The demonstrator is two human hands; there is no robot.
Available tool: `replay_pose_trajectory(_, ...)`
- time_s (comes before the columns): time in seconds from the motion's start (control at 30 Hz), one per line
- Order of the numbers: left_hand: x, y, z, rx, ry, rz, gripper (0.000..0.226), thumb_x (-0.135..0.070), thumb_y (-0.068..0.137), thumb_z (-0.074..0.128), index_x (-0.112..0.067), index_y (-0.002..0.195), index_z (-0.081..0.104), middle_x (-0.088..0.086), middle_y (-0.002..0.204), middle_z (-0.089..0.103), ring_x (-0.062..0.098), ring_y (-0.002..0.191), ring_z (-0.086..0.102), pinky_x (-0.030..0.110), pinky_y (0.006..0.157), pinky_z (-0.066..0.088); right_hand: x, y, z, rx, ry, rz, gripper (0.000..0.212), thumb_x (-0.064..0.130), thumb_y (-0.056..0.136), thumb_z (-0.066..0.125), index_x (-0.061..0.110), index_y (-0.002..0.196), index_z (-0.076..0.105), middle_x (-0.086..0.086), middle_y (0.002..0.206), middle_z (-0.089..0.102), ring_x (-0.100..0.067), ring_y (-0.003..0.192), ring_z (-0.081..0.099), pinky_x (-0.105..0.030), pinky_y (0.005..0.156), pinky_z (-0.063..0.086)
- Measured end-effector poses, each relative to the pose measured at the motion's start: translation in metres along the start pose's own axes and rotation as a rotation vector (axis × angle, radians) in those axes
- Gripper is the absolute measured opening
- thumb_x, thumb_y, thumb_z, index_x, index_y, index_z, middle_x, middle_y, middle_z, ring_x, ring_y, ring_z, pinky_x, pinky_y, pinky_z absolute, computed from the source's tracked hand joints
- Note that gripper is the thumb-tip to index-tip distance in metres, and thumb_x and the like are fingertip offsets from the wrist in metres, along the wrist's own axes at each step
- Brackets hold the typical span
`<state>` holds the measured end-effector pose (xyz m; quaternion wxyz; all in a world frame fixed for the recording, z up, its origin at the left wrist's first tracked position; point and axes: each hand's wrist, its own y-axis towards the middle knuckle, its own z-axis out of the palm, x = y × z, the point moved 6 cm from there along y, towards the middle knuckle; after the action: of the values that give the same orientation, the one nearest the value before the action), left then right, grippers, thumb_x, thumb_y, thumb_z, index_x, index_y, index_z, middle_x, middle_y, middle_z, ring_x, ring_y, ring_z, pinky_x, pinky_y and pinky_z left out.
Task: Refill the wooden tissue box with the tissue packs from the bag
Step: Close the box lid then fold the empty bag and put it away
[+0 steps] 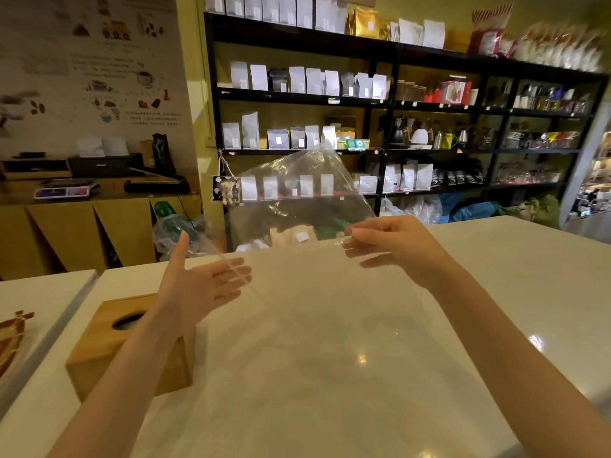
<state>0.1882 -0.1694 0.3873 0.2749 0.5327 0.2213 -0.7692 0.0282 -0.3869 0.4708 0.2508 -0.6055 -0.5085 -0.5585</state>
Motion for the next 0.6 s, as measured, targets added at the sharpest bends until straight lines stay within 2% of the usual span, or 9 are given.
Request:
replay_pose_trajectory(0.07,0.008,-0.001,0.015,0.136,-0.043,-0.087,0.103,-0.080,0.060,0.041,-0.001,0.124,0.050,0.020,0.126,0.060,0.035,0.119,0.055,0.041,0.098,0.044,-0.012,0.002,0.004,0.004,0.156,0.085,0.009,0.015,0.085,0.062,0.013,0.088,0.071,0.001,0.075,0.076,-0.012,0.072,0.073,-0.023,0.057,0.056)
replay_pose_trajectory(0.1,0.008,-0.001,0.022,0.177,0.014,-0.088,0.101,-0.075,0.052,0.059,-0.002,0.123,0.053,0.018,0.121,0.064,0.033,0.113,0.060,0.038,0.090,0.052,-0.019,0.002,0.008,0.011,0.217,0.132,0.009,0.015,0.084,0.063,0.012,0.087,0.071,0.001,0.075,0.076,-0.011,0.072,0.073,-0.022,0.056,0.056)
replay_pose_trajectory(0.13,0.008,0.000,0.029,0.199,0.084,-0.077,0.097,-0.063,0.048,0.074,-0.003,0.122,0.054,0.015,0.114,0.069,0.029,0.107,0.065,0.034,0.081,0.057,-0.027,0.001,0.013,0.012,0.266,0.178,0.009,0.016,0.081,0.065,0.011,0.086,0.071,0.001,0.075,0.076,-0.010,0.071,0.072,-0.022,0.056,0.056)
replay_pose_trajectory(0.2,0.003,0.001,0.036,0.185,0.207,-0.002,0.082,-0.037,0.050,0.085,-0.006,0.121,0.056,0.010,0.104,0.073,0.024,0.096,0.070,0.027,0.069,0.059,-0.044,-0.001,0.020,0.012,0.344,0.252,0.011,0.016,0.078,0.066,0.011,0.086,0.071,0.000,0.074,0.077,-0.009,0.067,0.072,-0.021,0.053,0.056)
replay_pose_trajectory(0.3,-0.006,-0.002,0.038,0.151,0.247,0.121,0.073,-0.033,0.043,0.088,-0.011,0.109,0.064,0.007,0.102,0.074,0.022,0.092,0.071,0.024,0.064,0.058,-0.067,-0.004,0.027,0.001,0.456,0.337,0.012,0.015,0.087,0.059,0.009,0.089,0.070,-0.002,0.073,0.077,-0.009,0.065,0.072,-0.020,0.050,0.055)
replay_pose_trajectory(0.47,-0.006,-0.004,0.027,-0.079,0.261,0.135,0.023,-0.019,0.081,0.060,-0.007,0.100,0.067,0.009,0.089,0.076,0.017,0.071,0.074,0.025,0.052,0.058,-0.082,-0.009,0.033,0.011,0.493,0.387,0.019,0.020,0.091,0.052,0.010,0.093,0.068,0.000,0.073,0.077,-0.011,0.070,0.073,-0.021,0.050,0.054)
replay_pose_trajectory(0.6,-0.006,-0.005,0.021,-0.194,0.323,0.146,0.016,-0.015,0.086,0.057,-0.005,0.089,0.069,0.007,0.072,0.077,0.014,0.057,0.071,0.025,0.051,0.059,-0.084,-0.010,0.035,0.027,0.458,0.388,0.029,0.025,0.095,0.044,0.009,0.094,0.068,-0.002,0.077,0.077,-0.013,0.071,0.073,-0.023,0.053,0.056)
